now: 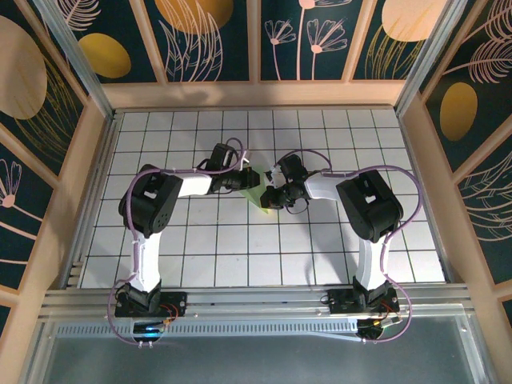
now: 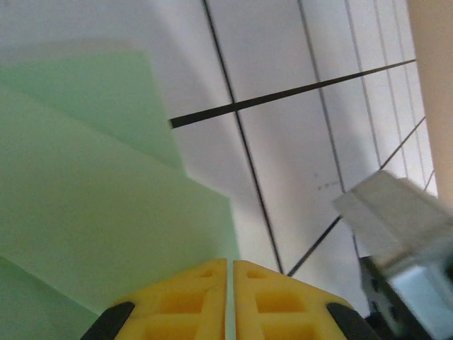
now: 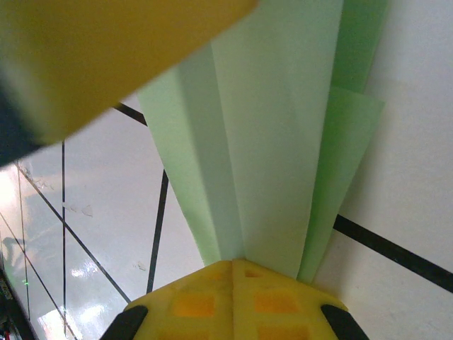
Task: Fold a paper plane with a square sheet of paper (fold left side to right side)
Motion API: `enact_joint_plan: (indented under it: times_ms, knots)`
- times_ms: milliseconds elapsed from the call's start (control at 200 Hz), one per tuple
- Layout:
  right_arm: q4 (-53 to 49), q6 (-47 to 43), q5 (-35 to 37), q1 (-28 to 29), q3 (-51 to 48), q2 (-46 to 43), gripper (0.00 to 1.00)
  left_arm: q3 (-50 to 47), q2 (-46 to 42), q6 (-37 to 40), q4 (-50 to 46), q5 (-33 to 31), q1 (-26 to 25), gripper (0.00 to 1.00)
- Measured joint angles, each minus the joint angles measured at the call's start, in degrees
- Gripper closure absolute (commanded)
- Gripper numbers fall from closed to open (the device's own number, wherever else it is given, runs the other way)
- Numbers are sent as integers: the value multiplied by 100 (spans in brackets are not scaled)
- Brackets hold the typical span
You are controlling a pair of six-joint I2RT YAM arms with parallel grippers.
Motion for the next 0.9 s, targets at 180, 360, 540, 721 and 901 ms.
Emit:
enact_joint_plan:
  times_ms: [180,360,540,721,901]
  knots:
    - [-9,0,2,4,11,0,100,66,142,101,-151,-125,0,91]
    - [-74,4,13,15,55,0,100,98,173,114,-181,-256,-2,94]
    - [-181,59,-85,7,94,-57,100,122,173,116,-251,-326,-13,97]
    - [-153,96,-772,-197,26,-323,100,125,173,118,-247,-365,-13,98]
    - [155,177,-1158,-286,-293,-496,100,125,173,118,-247,-367,-13,98]
